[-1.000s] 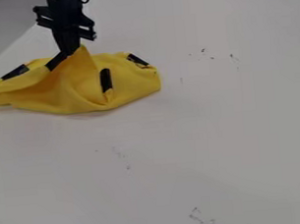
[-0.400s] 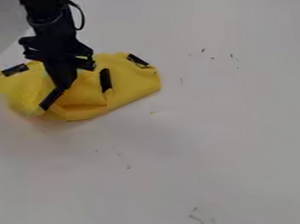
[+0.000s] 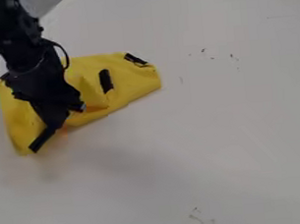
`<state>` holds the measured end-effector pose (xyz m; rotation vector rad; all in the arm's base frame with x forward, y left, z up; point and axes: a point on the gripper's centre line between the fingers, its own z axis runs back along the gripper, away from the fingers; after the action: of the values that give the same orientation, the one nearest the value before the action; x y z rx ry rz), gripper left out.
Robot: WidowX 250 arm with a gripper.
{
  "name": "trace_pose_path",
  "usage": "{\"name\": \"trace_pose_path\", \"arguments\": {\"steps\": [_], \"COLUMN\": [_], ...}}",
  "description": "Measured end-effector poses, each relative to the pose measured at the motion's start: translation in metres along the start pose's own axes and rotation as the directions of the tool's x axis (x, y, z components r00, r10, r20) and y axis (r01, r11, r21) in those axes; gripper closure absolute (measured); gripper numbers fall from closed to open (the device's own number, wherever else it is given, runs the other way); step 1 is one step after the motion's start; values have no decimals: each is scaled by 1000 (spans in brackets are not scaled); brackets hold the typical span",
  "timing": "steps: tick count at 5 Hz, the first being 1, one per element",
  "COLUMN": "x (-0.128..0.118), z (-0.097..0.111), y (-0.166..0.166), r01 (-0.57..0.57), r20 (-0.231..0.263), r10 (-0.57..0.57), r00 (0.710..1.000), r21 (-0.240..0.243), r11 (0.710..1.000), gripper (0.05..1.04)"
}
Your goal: Unfold the cloth from top to the bottom
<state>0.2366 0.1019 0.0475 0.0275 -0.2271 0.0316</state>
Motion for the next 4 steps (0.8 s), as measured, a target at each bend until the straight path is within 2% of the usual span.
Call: {"name": "trace_pose_path", "arguments": {"steps": [1, 2, 3, 4], "x": [-13, -28, -44, -54], "z": [-5, 0, 3, 4], "y": [4, 18, 25, 28], "r01": [70, 261, 375, 421], "r20": [5, 82, 116, 98], "r10": [-70, -252, -359, -409], "r00": [998, 964, 926, 907], "r21": [-33, -127, -181, -201], "r11": [997, 957, 909, 885], "gripper": [1026, 1026, 1027, 1006]}}
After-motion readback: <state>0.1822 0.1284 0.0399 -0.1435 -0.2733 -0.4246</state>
